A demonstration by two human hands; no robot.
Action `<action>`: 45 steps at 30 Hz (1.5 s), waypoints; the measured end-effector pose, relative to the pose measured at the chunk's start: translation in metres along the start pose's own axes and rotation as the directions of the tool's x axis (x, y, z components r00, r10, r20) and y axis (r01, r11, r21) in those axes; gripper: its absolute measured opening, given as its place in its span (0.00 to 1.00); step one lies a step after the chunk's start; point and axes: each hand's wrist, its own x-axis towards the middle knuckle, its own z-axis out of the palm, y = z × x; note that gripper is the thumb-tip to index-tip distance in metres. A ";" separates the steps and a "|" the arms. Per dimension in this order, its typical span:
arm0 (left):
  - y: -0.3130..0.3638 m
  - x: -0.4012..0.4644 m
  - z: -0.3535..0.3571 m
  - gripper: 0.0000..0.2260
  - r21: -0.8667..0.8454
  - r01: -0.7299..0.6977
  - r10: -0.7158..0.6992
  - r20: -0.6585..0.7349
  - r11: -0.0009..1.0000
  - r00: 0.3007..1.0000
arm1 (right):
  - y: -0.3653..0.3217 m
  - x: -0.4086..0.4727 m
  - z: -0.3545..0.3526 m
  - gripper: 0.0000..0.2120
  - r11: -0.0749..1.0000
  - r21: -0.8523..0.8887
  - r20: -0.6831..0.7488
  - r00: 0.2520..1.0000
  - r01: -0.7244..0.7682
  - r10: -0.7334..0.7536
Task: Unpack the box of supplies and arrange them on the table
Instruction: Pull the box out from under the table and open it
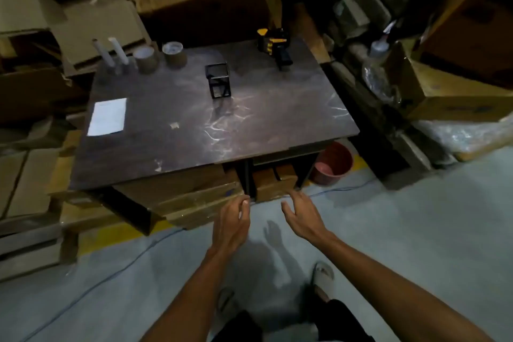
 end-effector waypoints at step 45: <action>-0.292 0.234 0.426 0.33 -0.041 0.085 -0.085 0.005 0.996 0.996 | 0.363 0.339 0.296 0.31 0.971 0.231 -0.157 0.987 0.068 -0.031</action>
